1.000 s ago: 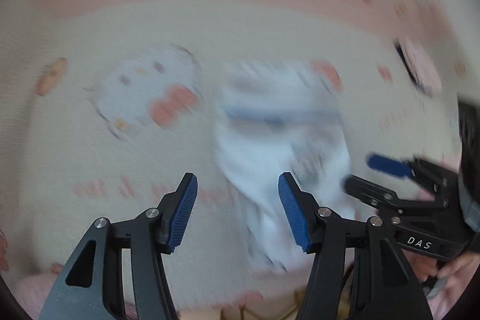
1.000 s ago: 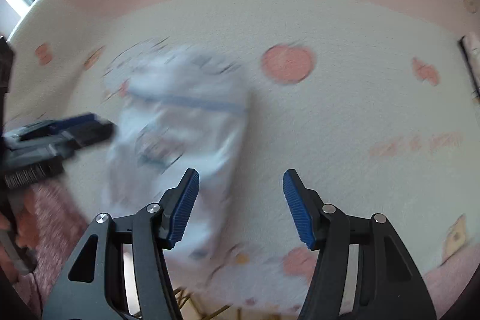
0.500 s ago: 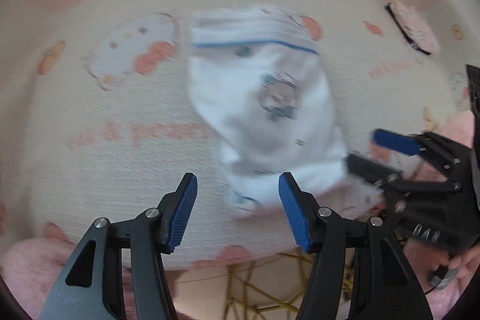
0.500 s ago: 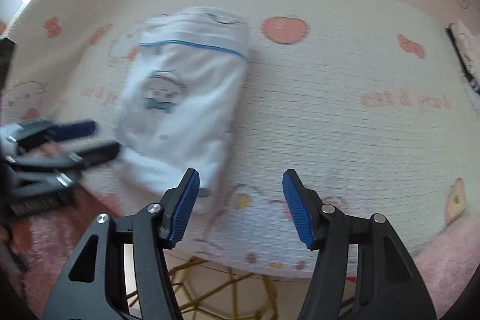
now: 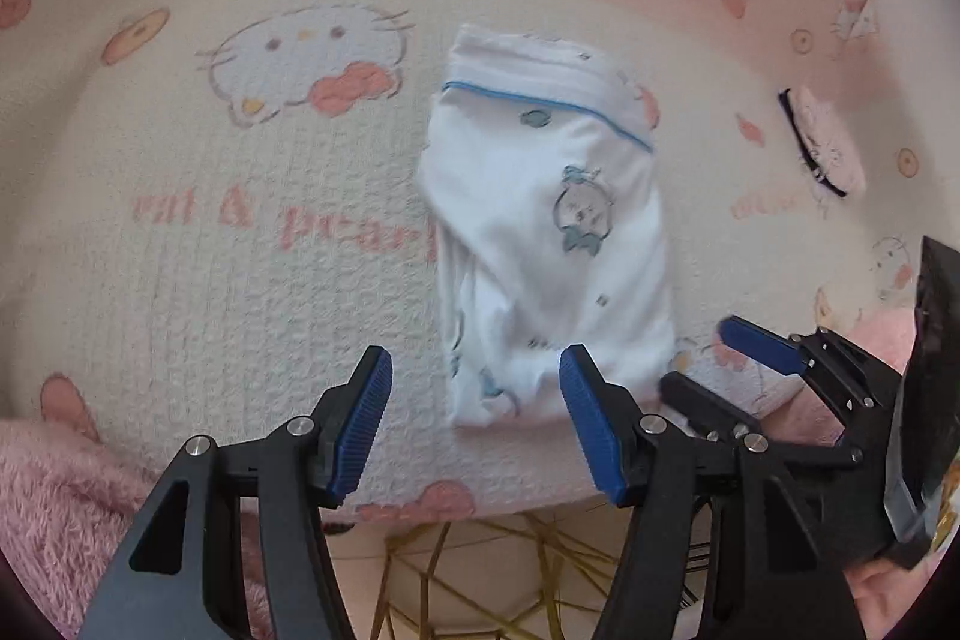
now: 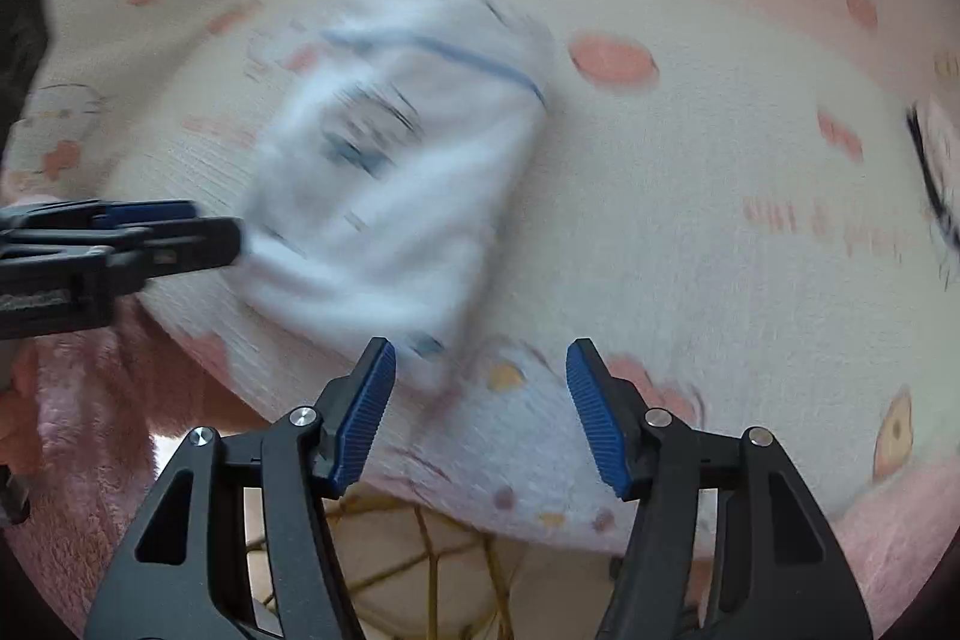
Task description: Fold clothes
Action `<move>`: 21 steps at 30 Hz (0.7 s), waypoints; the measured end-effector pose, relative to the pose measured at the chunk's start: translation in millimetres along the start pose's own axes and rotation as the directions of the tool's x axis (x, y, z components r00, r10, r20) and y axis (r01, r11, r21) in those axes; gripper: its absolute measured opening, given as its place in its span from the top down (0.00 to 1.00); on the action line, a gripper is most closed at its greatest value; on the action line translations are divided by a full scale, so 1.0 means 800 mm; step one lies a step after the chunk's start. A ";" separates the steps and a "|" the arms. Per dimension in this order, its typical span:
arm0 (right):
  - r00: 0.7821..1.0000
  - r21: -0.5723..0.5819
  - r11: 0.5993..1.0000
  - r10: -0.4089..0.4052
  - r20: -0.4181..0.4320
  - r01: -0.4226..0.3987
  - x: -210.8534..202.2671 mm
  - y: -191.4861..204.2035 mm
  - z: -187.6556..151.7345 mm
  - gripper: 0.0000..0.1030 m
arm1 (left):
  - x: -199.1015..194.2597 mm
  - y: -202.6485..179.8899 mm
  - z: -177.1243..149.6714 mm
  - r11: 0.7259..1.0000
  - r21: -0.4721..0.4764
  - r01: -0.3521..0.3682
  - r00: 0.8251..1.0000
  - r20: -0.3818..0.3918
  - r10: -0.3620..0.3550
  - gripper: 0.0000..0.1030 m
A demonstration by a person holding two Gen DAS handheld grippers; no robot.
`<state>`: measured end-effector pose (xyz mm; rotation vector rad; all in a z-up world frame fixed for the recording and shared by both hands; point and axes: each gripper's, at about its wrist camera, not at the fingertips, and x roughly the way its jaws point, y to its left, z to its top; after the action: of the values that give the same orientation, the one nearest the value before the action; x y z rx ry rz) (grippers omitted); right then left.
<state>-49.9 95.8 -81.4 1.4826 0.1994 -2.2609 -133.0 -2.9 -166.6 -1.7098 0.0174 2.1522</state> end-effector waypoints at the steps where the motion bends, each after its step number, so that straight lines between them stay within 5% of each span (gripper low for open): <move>1: 1.000 -0.001 1.000 0.004 0.018 -0.004 -0.001 0.003 0.002 0.40 | 0.007 -0.002 0.001 1.000 0.001 -0.009 1.000 -0.004 0.010 0.40; 5: 0.996 -0.029 0.998 -0.057 -0.069 0.055 0.015 -0.009 -0.028 0.39 | 0.028 -0.008 0.000 0.997 0.010 -0.073 0.996 -0.045 0.073 0.40; 10: 0.994 0.041 0.997 -0.058 -0.090 0.062 0.002 -0.042 -0.027 0.35 | 0.030 -0.019 0.003 0.999 -0.042 -0.001 1.000 -0.005 0.001 0.40; 15: 0.986 0.253 0.955 0.167 -0.029 -0.155 0.005 -0.064 -0.028 0.35 | 0.026 0.005 0.008 0.993 -0.083 0.088 0.996 -0.018 -0.090 0.40; 19: 0.983 0.245 0.956 0.180 -0.048 -0.163 0.031 -0.045 -0.023 0.34 | 0.046 -0.021 -0.002 0.990 -0.100 0.101 0.994 -0.042 -0.105 0.40; 20: 0.987 0.213 0.967 0.156 -0.047 -0.142 0.032 -0.038 -0.022 0.44 | 0.049 -0.030 -0.006 0.990 -0.098 0.098 0.994 -0.043 -0.102 0.40; 21: 0.991 0.178 0.977 0.129 -0.045 -0.119 0.033 -0.031 -0.021 0.64 | 0.053 -0.039 -0.009 0.991 -0.095 0.095 0.994 -0.044 -0.099 0.43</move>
<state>-54.9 116.7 -115.0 1.6014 -0.0766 -2.1844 -124.2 36.2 -201.5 -1.7756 -0.1520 2.0705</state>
